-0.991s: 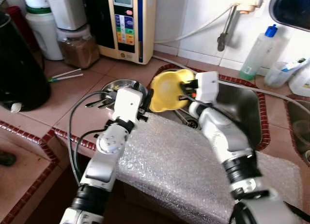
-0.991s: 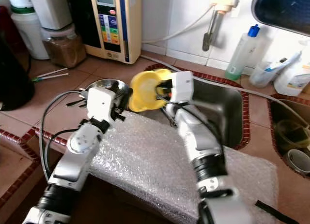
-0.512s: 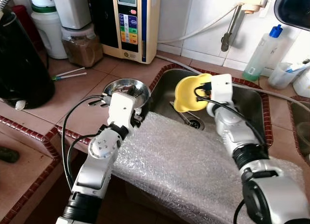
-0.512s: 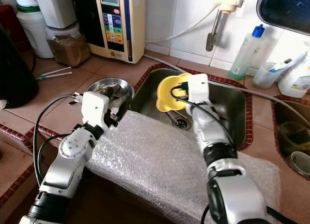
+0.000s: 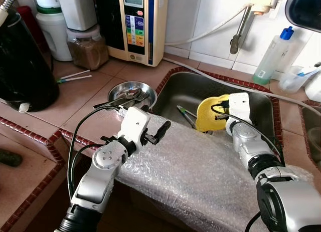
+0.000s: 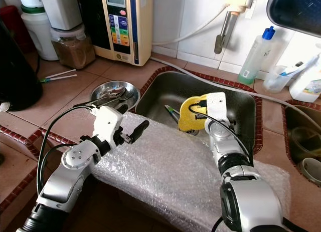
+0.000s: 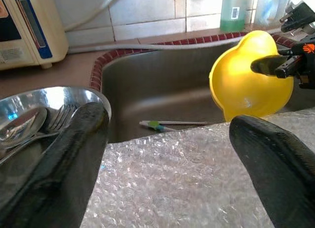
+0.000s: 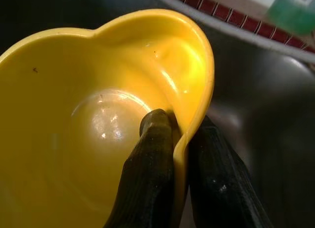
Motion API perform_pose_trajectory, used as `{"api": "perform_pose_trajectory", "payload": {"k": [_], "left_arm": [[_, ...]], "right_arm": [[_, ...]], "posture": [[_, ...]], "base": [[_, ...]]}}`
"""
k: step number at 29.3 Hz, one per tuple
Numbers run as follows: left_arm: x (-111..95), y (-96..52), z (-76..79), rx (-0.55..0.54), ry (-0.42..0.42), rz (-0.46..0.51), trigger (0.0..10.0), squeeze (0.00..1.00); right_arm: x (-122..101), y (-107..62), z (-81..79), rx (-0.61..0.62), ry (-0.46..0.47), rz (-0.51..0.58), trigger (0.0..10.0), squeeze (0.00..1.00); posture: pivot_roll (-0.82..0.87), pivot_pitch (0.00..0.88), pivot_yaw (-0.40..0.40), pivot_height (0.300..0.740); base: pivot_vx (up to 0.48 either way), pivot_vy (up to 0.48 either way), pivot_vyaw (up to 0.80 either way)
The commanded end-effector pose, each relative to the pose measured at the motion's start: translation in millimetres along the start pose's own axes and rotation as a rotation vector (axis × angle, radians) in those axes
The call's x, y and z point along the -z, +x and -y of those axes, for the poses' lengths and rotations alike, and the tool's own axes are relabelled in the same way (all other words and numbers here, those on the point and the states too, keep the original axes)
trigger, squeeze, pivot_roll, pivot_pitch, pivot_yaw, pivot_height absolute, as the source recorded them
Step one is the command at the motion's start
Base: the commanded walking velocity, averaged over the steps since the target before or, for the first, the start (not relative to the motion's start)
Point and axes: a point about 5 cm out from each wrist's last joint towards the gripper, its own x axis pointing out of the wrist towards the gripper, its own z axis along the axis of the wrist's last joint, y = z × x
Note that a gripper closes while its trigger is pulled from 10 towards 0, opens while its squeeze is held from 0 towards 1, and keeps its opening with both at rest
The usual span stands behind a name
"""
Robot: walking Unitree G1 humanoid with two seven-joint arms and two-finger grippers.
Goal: Kitchen organization
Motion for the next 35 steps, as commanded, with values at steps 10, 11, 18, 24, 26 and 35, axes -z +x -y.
{"api": "perform_pose_trajectory", "payload": {"k": [10, 11, 18, 24, 26, 35], "left_arm": [[-7.8, 3.9, 6.1, 0.059, -0.017, -0.005, 10.0, 1.00], [-7.7, 3.5, 8.0, 0.079, -0.009, -0.005, 10.0, 1.00], [-10.6, 6.0, 10.3, 0.090, -0.015, 0.008, 10.0, 1.00], [-10.5, 7.3, 11.9, 0.093, -0.015, 0.006, 10.0, 1.00], [-10.9, 7.1, 12.6, 0.096, -0.009, 0.005, 10.0, 1.00], [-9.9, 5.6, 10.6, 0.084, -0.001, -0.001, 10.0, 1.00]], "right_arm": [[4.5, 0.0, -4.0, -0.005, 0.051, -0.039, 10.0, 1.00], [1.8, 0.4, -4.4, -0.015, 0.051, -0.027, 10.0, 1.00], [-9.8, 0.3, -18.2, -0.091, 0.012, 0.053, 10.0, 1.00], [-10.1, -2.0, -34.3, -0.183, 0.032, 0.073, 10.0, 1.00], [-5.2, -4.3, -48.7, -0.310, 0.108, 0.025, 10.0, 1.00], [-23.1, -5.6, -60.0, -0.466, 0.212, 0.082, 10.0, 1.00]], "posture": [[0.14, 0.000, -0.026, 0.740], [0.14, 0.000, -0.025, 0.740], [0.13, 0.000, -0.016, 0.740], [0.13, 0.000, -0.015, 0.740], [0.13, 0.000, -0.016, 0.740], [0.13, 0.000, -0.018, 0.740]], "base": [[0.000, 0.000, 0.00], [0.000, 0.000, 0.00], [0.000, 0.000, 0.00], [0.000, 0.000, 0.00], [0.000, 0.000, 0.00], [0.000, 0.000, 0.00]]}}
